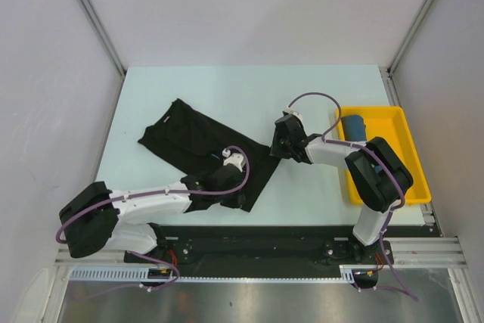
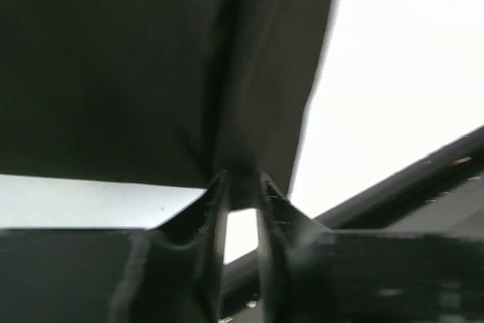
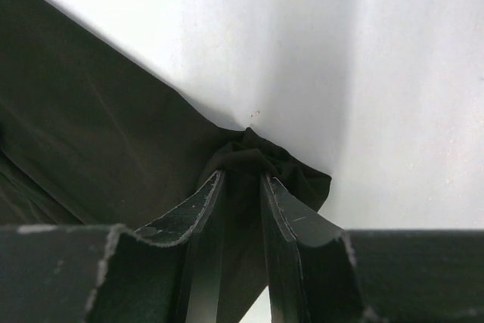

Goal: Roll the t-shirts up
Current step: Roll the T-shirt to the center of the board.

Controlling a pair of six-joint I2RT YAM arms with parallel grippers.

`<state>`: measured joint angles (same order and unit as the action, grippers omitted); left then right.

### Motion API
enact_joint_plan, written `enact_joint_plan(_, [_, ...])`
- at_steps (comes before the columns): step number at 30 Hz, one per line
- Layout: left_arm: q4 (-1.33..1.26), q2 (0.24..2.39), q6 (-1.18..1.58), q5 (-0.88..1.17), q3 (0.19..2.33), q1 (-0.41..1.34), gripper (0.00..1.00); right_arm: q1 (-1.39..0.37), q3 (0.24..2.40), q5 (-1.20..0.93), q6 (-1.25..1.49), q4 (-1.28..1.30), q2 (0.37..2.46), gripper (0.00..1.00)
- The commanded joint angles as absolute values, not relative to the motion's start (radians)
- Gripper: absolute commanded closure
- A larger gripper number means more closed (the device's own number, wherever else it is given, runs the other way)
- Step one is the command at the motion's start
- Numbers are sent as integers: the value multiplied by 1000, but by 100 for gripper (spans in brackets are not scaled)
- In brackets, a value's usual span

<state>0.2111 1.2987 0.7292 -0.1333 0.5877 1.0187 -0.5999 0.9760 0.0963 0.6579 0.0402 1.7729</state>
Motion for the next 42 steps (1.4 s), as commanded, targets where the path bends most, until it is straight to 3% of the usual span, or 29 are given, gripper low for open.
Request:
enact_joint_plan(1, [305,1232,660,-205,767,1034,71,-595,986,101,658,41,1801,70])
enact_joint_plan(11, [351,1512,529,-282,1012,1054,46,-595,989,95,663,37,1810,70])
enact_joint_plan(18, [396,1649,489,-357,1118,1092,45,-594,996,89,667,32,1827,71])
enact_joint_plan(42, [305,1778,472,-466,1032,1138,39,-588,1000,89,672,60,1795,71])
